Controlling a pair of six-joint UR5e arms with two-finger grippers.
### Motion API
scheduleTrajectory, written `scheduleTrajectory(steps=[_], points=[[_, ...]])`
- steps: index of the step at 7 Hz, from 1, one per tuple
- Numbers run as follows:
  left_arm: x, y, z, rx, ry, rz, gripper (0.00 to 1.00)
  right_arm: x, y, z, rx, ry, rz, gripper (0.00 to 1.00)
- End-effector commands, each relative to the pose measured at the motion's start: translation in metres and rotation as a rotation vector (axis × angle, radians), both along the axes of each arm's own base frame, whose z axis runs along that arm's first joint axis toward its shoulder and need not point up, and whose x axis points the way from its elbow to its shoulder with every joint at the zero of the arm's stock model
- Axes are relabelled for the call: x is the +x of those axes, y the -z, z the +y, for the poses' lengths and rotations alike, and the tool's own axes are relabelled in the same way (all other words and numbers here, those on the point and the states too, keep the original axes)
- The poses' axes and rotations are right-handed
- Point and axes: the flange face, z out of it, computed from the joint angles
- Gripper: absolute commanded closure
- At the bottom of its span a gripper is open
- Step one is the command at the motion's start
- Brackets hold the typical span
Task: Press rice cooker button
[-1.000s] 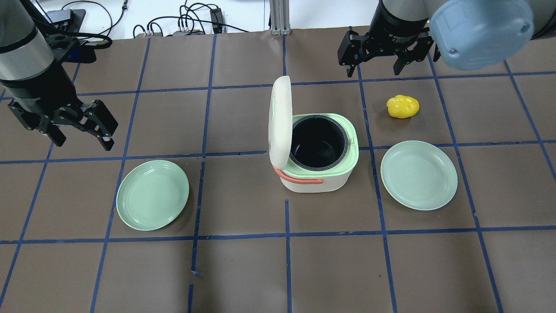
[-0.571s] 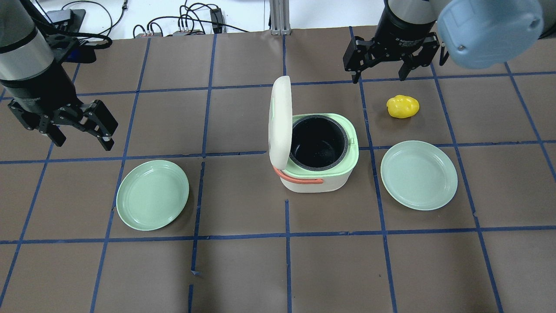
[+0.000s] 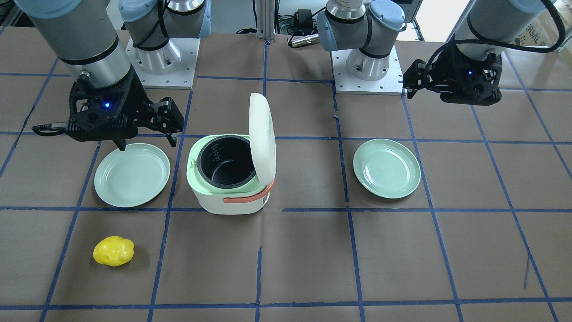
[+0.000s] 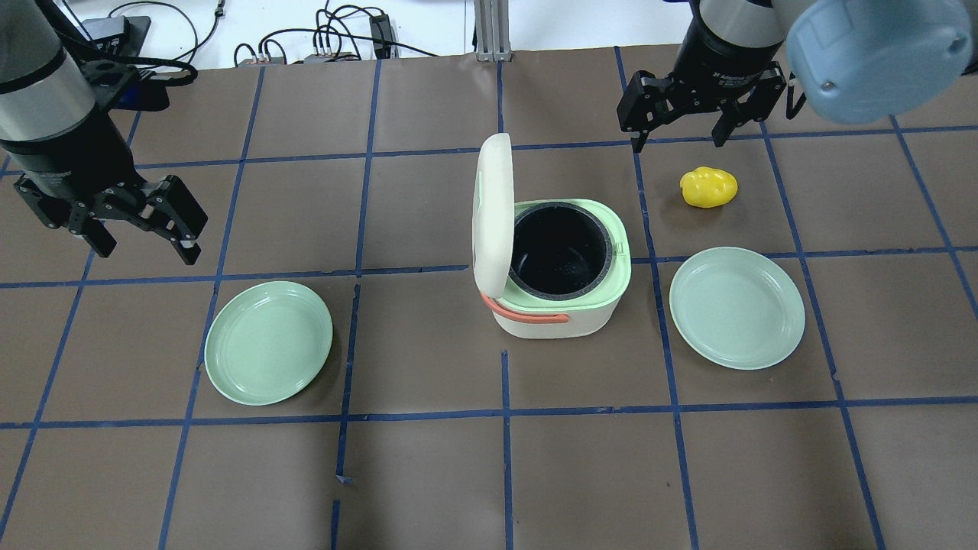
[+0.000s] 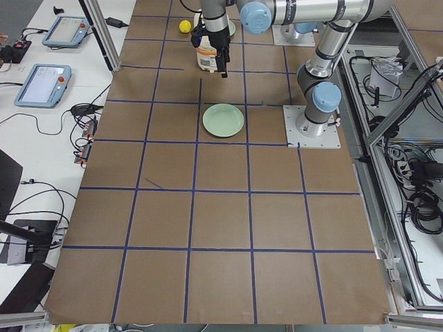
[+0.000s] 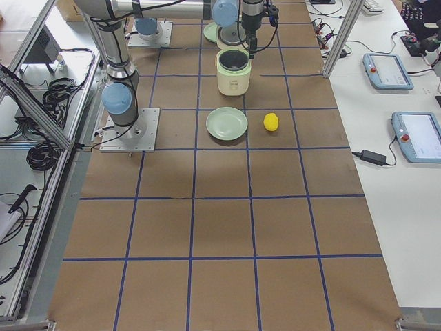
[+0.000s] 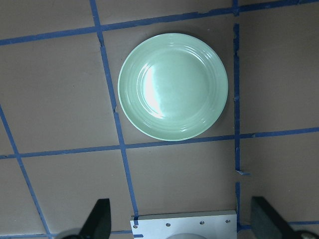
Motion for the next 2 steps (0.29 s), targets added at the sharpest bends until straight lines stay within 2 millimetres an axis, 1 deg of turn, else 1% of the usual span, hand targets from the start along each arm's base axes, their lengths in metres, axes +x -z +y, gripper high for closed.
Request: scheduleTrajectory(steps=[1,2], points=[[0.0000,0.0000,0.0000,0.000,0.000,0.000,0.00,0.0004,0.0045,0.0069,0.003,0.000,-0.001,0.00],[0.0000,0.0000,0.0000,0.000,0.000,0.000,0.00,0.0012,0.0037,0.0076,0.001,-0.001,-0.001,0.00]])
